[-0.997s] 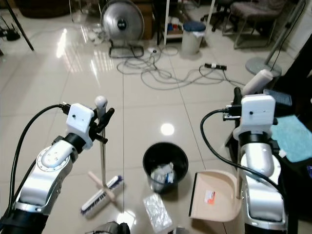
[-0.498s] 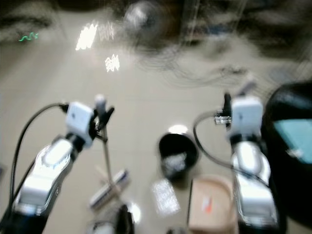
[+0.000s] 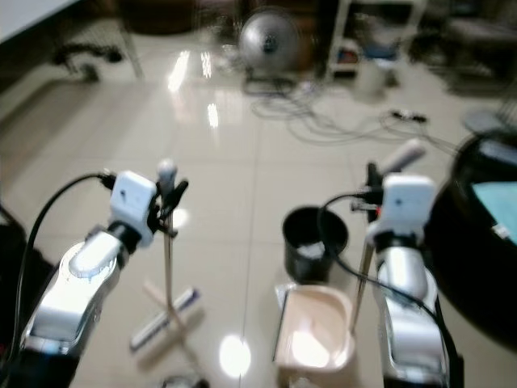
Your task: Sweep floor
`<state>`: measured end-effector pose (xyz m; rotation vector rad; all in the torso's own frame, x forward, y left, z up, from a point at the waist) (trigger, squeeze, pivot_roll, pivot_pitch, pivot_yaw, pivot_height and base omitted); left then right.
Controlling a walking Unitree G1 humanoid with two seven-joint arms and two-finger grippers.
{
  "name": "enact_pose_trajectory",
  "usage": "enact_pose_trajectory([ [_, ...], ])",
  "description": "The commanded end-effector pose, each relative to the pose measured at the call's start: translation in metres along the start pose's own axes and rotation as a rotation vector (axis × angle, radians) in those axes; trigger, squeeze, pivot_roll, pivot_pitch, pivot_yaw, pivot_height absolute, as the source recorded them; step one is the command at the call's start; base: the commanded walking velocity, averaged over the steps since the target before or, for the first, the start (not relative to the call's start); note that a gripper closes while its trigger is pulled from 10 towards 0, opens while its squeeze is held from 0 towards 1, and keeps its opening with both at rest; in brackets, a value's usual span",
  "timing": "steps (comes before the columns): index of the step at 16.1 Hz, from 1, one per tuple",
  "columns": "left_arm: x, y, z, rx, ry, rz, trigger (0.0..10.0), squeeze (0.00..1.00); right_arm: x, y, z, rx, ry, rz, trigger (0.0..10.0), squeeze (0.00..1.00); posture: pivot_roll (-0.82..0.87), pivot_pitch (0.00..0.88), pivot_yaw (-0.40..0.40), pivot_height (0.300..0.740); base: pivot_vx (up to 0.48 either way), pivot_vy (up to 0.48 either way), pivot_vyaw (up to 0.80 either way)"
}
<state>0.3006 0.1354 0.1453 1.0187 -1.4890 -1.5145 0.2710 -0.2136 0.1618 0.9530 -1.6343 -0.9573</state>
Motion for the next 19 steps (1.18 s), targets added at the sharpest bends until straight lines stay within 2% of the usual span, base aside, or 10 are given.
enact_pose_trajectory([
  [1, -0.001, 0.009, -0.001, 0.033, -0.005, -0.030, 10.0, 0.00, 0.001, 0.010, -0.001, 0.051, -0.009, -0.005, 10.0, 0.00, -0.02, 0.078, 0.015, 0.740, 0.000, 0.000, 0.00],
  [7, 0.000, 0.012, -0.003, 0.048, -0.030, -0.038, 10.0, 0.00, -0.010, 0.003, 0.005, 0.000, 0.011, -0.105, 10.0, 0.00, -0.02, 0.080, 0.025, 0.740, 0.085, 0.000, 0.00],
  [10, 0.002, 0.013, -0.004, 0.050, -0.034, -0.038, 10.0, 0.00, -0.010, 0.002, 0.006, -0.005, 0.015, -0.109, 10.0, 0.00, -0.02, 0.081, 0.024, 0.740, 0.298, 0.000, -0.59],
  [19, 0.004, 0.013, -0.006, 0.057, -0.038, -0.033, 10.0, 0.00, -0.011, 0.000, 0.007, -0.015, 0.032, -0.095, 10.0, 0.00, -0.03, 0.075, 0.022, 0.740, 0.316, 0.000, 0.00],
])
Point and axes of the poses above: a point about 5 cm out from each wrist's last joint towards the gripper, its own z axis pointing back from the gripper into the wrist, its own y axis along the axis of the wrist's last joint, x = y × z, the point moved 1 cm from there along -z, pointing out of the wrist towards the gripper, and after that the axes turned 13 degrees about z, right-handed, at the moved point
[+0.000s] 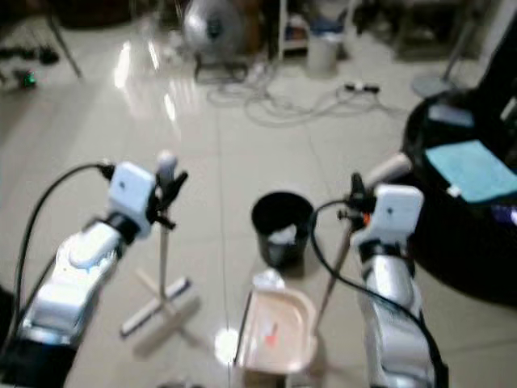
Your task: Sweep floor
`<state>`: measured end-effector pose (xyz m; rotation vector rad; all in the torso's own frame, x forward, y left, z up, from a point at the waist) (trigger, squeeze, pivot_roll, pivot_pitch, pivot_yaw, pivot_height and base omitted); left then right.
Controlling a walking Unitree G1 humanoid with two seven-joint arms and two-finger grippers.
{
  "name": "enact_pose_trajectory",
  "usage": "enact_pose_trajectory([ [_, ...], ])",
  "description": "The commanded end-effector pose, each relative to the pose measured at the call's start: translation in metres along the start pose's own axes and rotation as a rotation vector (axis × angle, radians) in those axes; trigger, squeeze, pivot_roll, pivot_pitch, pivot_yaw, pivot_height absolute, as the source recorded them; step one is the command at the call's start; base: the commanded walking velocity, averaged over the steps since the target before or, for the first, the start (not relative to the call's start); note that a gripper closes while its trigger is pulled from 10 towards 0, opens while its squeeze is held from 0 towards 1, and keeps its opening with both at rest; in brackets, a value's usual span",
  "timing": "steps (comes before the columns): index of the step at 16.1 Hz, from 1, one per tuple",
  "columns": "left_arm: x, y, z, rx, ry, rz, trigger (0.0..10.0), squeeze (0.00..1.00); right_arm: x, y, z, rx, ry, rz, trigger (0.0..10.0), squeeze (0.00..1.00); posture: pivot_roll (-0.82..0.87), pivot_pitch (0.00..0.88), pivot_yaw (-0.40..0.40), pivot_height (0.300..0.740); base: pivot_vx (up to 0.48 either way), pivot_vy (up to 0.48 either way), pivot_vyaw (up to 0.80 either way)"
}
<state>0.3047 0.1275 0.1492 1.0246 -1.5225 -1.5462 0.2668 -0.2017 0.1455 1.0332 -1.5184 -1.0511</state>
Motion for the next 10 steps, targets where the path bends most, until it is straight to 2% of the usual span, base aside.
enact_pose_trajectory([
  [1, -0.0019, 0.0087, 0.0008, 0.041, -0.002, -0.012, 10.0, 0.00, 0.0042, 0.0096, -0.0012, 0.039, -0.010, 0.025, 10.0, 0.00, -0.03, 0.071, 0.021, 0.740, 0.326, 0.000, 0.00],
  [5, -0.0015, 0.0083, 0.0008, 0.042, -0.004, -0.013, 10.0, 0.00, 0.0054, 0.0063, -0.0011, 0.025, -0.018, 0.023, 10.0, 0.00, -0.03, 0.065, 0.020, 0.740, 0.329, 0.000, -0.56],
  [10, -0.0017, 0.0074, 0.0000, 0.045, -0.001, -0.017, 10.0, 0.00, 0.0048, 0.0038, -0.0010, 0.026, -0.010, 0.033, 10.0, 0.00, -0.04, 0.054, 0.024, 0.740, 0.329, 0.000, 0.00],
])
Point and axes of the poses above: a point about 5 cm out from each wrist's last joint towards the gripper, its own z axis pointing back from the gripper into the wrist, its own y axis along the axis of the wrist's last joint, x = y × z, the point moved 1 cm from there along -z, pointing out of the wrist towards the gripper, and after that the axes turned 13 degrees about z, right-handed, at the moved point
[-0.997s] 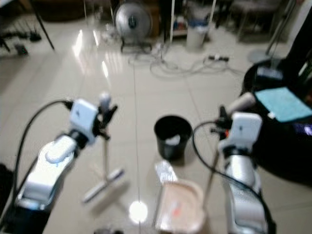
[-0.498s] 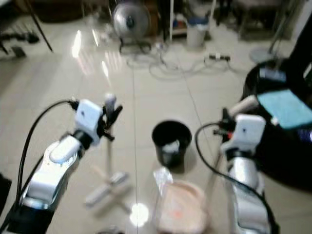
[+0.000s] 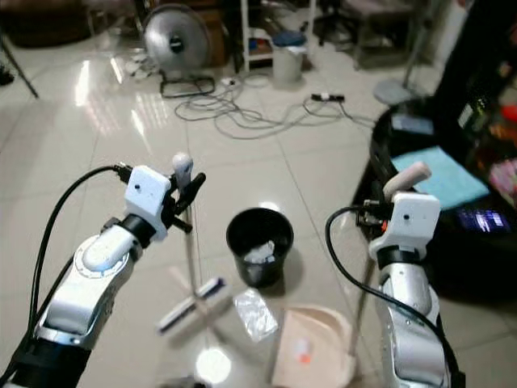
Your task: Sweep floor
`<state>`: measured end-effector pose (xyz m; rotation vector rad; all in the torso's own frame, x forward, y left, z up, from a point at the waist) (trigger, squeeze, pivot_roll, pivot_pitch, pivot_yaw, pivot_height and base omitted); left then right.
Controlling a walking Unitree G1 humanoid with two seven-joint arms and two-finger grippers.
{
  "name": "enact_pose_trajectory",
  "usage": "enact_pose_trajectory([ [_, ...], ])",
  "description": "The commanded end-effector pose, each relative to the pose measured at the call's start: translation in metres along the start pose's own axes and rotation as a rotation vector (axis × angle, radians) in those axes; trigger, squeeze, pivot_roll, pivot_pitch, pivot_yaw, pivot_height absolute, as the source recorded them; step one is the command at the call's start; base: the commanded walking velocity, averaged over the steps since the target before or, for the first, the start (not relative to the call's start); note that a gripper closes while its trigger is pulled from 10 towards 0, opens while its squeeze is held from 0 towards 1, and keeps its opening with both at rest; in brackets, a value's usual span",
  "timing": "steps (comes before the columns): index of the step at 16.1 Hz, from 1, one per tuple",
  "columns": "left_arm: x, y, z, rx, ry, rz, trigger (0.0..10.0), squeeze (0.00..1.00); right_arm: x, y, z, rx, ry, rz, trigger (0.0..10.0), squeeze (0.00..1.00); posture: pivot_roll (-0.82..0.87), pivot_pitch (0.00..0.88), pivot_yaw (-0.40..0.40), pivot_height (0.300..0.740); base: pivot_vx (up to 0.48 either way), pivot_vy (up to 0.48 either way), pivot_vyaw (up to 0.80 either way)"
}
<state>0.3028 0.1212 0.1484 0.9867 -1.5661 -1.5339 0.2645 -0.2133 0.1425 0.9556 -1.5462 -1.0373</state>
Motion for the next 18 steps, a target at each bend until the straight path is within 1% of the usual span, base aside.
enact_pose_trajectory([
  [1, -0.008, 0.008, 0.001, 0.028, 0.028, -0.051, 10.0, 0.00, -0.006, 0.010, -0.003, 0.053, 0.019, -0.026, 10.0, 0.00, -0.04, 0.051, 0.025, 0.740, 0.330, 0.000, 0.00],
  [5, -0.010, 0.008, 0.000, 0.031, 0.039, -0.056, 10.0, 0.00, -0.008, 0.008, -0.005, 0.053, 0.040, -0.034, 10.0, 0.00, -0.03, 0.050, 0.024, 0.740, 0.326, 0.000, 0.00],
  [7, -0.010, 0.008, 0.000, 0.032, 0.041, -0.056, 10.0, 0.00, -0.012, 0.006, -0.004, 0.048, 0.060, -0.016, 10.0, 0.00, -0.03, 0.057, 0.024, 0.740, 0.330, 0.000, 0.00],
  [9, -0.010, 0.006, 0.001, 0.029, 0.046, -0.055, 10.0, 0.00, -0.013, 0.005, -0.003, 0.048, 0.062, -0.019, 10.0, 0.00, -0.03, 0.066, 0.023, 0.740, 0.326, 0.000, 0.00],
  [10, -0.010, 0.005, 0.001, 0.034, 0.054, -0.044, 10.0, 0.00, -0.013, 0.002, -0.003, 0.044, 0.059, -0.012, 10.0, 0.00, -0.02, 0.075, 0.021, 0.740, 0.000, 0.000, 0.00],
  [11, -0.009, 0.001, -0.001, 0.014, 0.068, -0.053, 10.0, 0.00, -0.011, -0.002, -0.004, 0.032, 0.055, -0.002, 10.0, 0.00, -0.01, 0.090, 0.020, 0.740, 0.000, 0.000, 0.00],
  [13, -0.010, 0.002, 0.000, 0.018, 0.082, -0.067, 10.0, 0.00, -0.008, -0.006, -0.005, 0.033, 0.052, 0.016, 10.0, 0.00, 0.01, 0.118, 0.028, 0.740, 0.000, 0.000, 0.00],
  [14, -0.012, 0.001, 0.001, 0.025, 0.116, -0.063, 10.0, 0.00, -0.006, -0.009, -0.007, 0.036, 0.048, 0.044, 10.0, 0.00, 0.03, 0.149, 0.040, 0.740, 0.000, 0.000, 0.00],
  [15, -0.013, 0.000, 0.001, 0.027, 0.127, -0.059, 10.0, 0.00, -0.005, -0.010, -0.008, 0.038, 0.047, 0.053, 10.0, 0.00, 0.03, 0.149, 0.040, 0.740, 0.000, 0.000, 0.00],
  [16, -0.016, -0.002, 0.001, 0.037, 0.169, -0.035, 10.0, 0.00, -0.003, -0.013, -0.009, 0.043, 0.031, 0.095, 10.0, 0.00, 0.05, 0.191, 0.054, 0.740, 0.000, 0.000, 0.00],
  [17, -0.018, -0.003, -0.003, 0.060, 0.211, -0.004, 10.0, 0.00, -0.001, -0.017, -0.012, 0.059, 0.021, 0.158, 10.0, 0.00, 0.06, 0.210, 0.061, 0.740, 0.000, 0.000, 0.00],
  [18, -0.019, -0.004, -0.008, 0.084, 0.236, 0.027, 10.0, 0.00, 0.000, -0.019, -0.016, 0.091, 0.027, 0.192, 10.0, 0.00, 0.08, 0.240, 0.073, 0.740, 0.000, 0.000, 0.00],
])
Point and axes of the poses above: a point about 5 cm out from each wrist's last joint towards the gripper, its own z axis pointing back from the gripper into the wrist, its own y axis along the axis of the wrist's last joint, x = y × z, the point moved 1 cm from there along -z, pointing out of the wrist towards the gripper, and after that the axes turned 13 degrees about z, right-handed, at the moved point
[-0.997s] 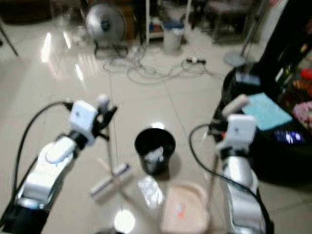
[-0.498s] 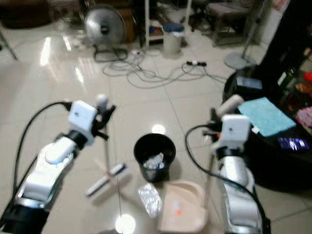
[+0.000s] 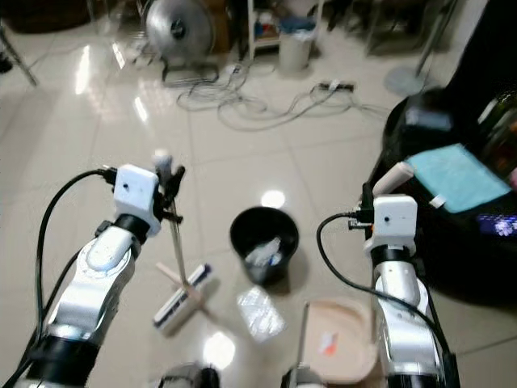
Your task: Sweep floor
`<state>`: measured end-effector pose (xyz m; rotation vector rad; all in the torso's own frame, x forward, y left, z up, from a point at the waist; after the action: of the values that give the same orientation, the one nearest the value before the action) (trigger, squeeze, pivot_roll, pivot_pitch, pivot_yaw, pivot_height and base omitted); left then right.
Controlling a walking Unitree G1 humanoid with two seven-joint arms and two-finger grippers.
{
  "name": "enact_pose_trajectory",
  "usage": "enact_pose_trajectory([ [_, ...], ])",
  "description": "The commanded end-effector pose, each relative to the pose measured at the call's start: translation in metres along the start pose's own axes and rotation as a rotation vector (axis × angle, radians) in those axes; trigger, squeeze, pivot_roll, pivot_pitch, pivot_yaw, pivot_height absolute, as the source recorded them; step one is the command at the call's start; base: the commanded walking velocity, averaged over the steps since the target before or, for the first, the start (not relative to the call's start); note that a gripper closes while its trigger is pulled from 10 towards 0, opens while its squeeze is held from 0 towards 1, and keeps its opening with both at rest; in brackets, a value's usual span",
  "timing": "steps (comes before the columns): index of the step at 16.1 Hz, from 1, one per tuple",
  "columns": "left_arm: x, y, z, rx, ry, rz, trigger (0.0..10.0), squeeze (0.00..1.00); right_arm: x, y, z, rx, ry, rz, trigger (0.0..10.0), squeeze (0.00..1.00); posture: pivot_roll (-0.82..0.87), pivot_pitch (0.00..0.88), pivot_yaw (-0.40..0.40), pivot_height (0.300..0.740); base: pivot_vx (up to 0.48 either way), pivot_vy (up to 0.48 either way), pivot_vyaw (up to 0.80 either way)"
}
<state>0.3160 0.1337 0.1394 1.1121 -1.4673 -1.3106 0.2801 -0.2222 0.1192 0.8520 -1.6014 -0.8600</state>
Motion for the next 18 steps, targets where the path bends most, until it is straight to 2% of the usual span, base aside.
enact_pose_trajectory([
  [1, 0.000, 0.007, -0.002, 0.045, 0.007, 0.009, 10.0, 0.00, 0.003, 0.007, -0.003, 0.055, -0.015, 0.027, 10.0, 0.00, 0.09, 0.266, 0.087, 0.740, 0.000, 0.000, 0.00],
  [4, 0.005, 0.009, -0.008, 0.087, -0.016, 0.056, 10.0, 0.00, -0.001, 0.008, -0.005, 0.123, 0.006, 0.039, 10.0, 0.00, 0.11, 0.331, 0.129, 0.740, 0.000, 0.000, 0.00],
  [11, 0.012, 0.019, -0.029, 0.198, -0.043, 0.117, 10.0, 0.00, -0.014, 0.022, -0.015, 0.303, -0.015, 0.099, 10.0, 0.00, 0.13, 0.381, 0.153, 0.740, 0.000, 0.000, 0.00],
  [13, 0.014, 0.013, -0.035, 0.188, -0.046, 0.120, 10.0, 0.00, -0.025, 0.020, -0.018, 0.309, -0.004, 0.113, 10.0, 0.00, 0.13, 0.387, 0.160, 0.740, 0.000, 0.000, 0.00],
  [16, 0.018, -0.001, -0.039, 0.149, -0.049, 0.080, 10.0, 0.00, -0.051, 0.021, -0.016, 0.332, 0.030, 0.121, 10.0, 0.00, 0.15, 0.391, 0.172, 0.740, 0.000, 0.000, 0.00],
  [18, 0.021, -0.007, -0.044, 0.137, -0.038, 0.089, 10.0, 0.00, -0.063, 0.024, -0.018, 0.340, 0.028, 0.107, 10.0, 0.00, 0.15, 0.391, 0.181, 0.740, 0.000, 0.000, 0.00],
])
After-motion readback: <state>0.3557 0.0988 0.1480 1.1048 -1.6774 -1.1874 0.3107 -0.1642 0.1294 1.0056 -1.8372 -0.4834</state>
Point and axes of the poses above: a point about 5 cm out from each wrist's last joint towards the gripper, its own z axis pointing back from the gripper into the wrist, its own y axis along the axis of the wrist's last joint, x = y × z, the point moved 1 cm from there along -z, pointing out of the wrist towards the gripper, and after that the axes turned 13 degrees about z, right-handed, at the moved point
